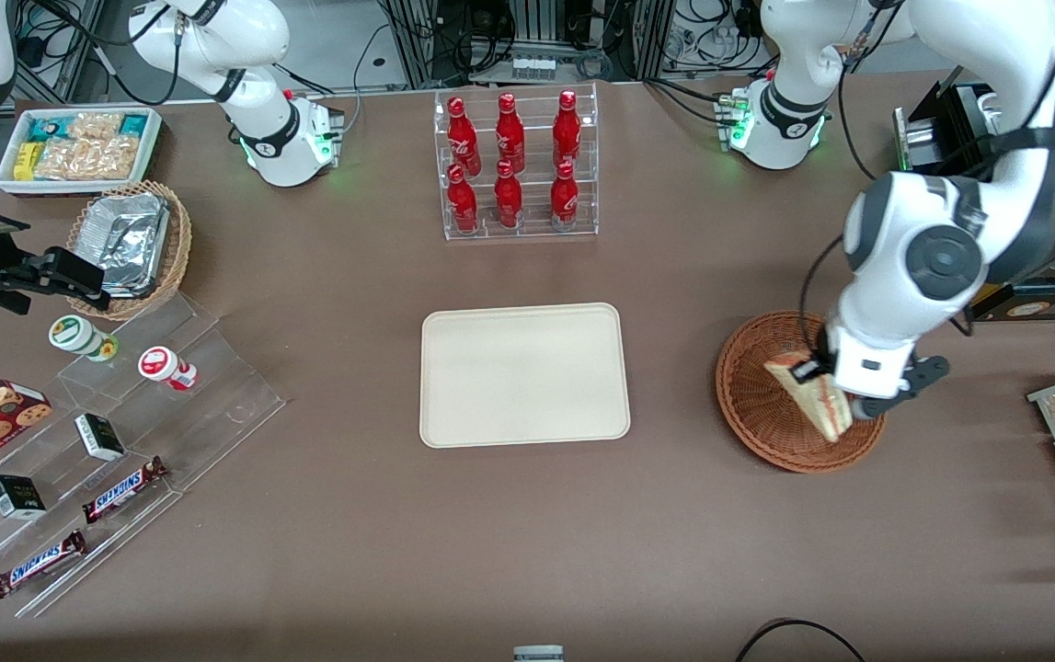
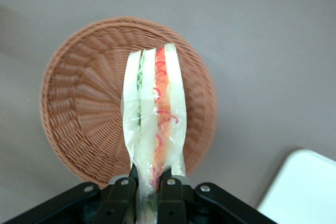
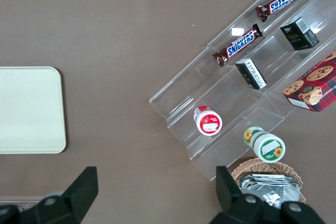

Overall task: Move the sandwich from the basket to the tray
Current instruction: 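Lift the sandwich and carry it over the cream tray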

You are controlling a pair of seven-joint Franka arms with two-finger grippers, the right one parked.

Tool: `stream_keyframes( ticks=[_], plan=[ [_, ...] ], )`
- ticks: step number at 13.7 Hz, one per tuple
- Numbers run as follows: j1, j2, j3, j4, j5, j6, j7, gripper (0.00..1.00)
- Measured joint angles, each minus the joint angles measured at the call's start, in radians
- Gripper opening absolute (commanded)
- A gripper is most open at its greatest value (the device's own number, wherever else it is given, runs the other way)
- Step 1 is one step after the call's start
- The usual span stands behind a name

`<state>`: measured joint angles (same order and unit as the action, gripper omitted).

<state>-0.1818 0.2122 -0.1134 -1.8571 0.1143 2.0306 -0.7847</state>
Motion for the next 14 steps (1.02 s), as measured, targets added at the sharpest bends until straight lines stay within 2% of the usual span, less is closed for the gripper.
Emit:
stream_keyframes(
  ticks=[5,11,14],
  plan=[
    [-0.272,0.107,-0.008,0.136,0.010,-0.040,-0.065,0.00],
    [-0.469,0.298,-0.009,0.326,0.009,-0.039,-0.143,0.00],
    [-0.525,0.413,-0.009,0.391,0.009,-0.009,-0.158,0.00]
  ],
)
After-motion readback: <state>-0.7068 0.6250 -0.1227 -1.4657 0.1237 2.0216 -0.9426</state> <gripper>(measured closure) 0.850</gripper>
